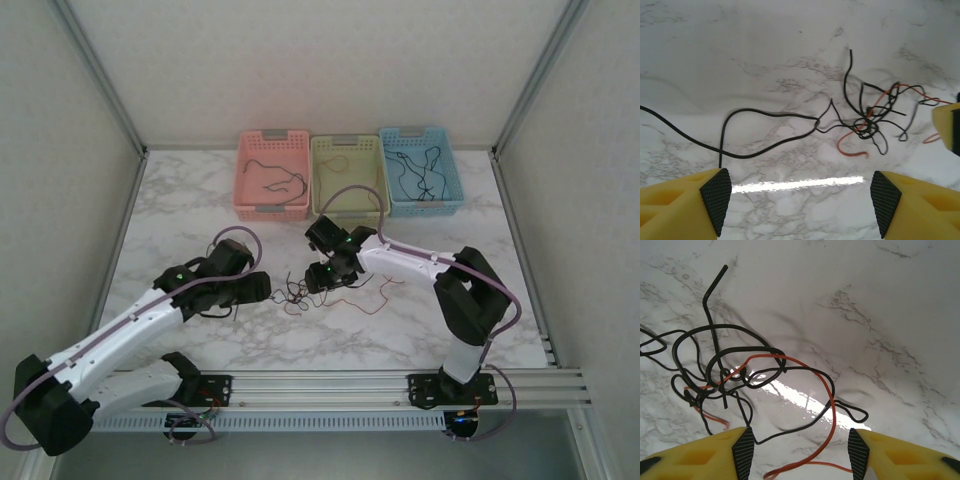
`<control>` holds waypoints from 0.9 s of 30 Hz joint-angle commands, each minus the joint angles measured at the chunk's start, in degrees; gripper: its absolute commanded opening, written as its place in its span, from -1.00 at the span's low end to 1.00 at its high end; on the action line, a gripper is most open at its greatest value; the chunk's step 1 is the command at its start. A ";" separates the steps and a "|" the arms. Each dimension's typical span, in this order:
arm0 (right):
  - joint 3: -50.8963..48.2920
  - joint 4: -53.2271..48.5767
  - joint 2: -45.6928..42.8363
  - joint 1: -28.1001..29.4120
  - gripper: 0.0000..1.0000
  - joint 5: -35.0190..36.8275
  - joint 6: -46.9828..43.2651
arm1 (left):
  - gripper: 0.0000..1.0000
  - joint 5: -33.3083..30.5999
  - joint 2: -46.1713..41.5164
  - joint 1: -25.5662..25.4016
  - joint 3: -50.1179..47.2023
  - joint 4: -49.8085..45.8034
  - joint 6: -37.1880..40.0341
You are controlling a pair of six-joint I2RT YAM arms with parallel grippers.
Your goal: Untangle the cables
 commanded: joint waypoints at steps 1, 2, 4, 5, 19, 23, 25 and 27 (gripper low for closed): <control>1.90 -1.20 1.44 0.67 0.02 2.04 0.81 | 0.53 -6.33 5.04 -0.53 3.63 -0.56 3.91; 1.97 -1.28 1.65 0.66 -0.05 2.23 0.80 | 0.53 -7.05 7.31 -0.59 4.82 -1.10 5.69; 2.07 -1.32 2.08 0.67 -0.26 2.37 0.76 | 0.53 -7.89 10.29 -0.62 6.65 -1.40 8.35; 2.08 -1.30 2.13 0.66 -0.35 2.36 0.72 | 0.53 -8.52 11.42 -0.62 7.58 -1.92 9.20; 0.46 -2.34 -1.86 0.20 -1.00 6.45 -1.01 | 0.54 2.29 15.78 -1.22 18.63 -9.20 40.85; -0.12 -1.65 -2.49 0.13 -1.00 5.73 -0.62 | 0.56 0.35 19.35 -1.11 17.41 -10.92 53.58; -0.21 -1.76 -2.96 0.07 -1.00 5.97 -0.86 | 0.55 -0.30 22.57 -0.88 16.82 -13.00 56.81; -0.31 -2.07 -3.53 -0.04 -1.00 6.43 -1.09 | 0.54 -0.37 25.27 -0.53 16.25 -13.55 58.27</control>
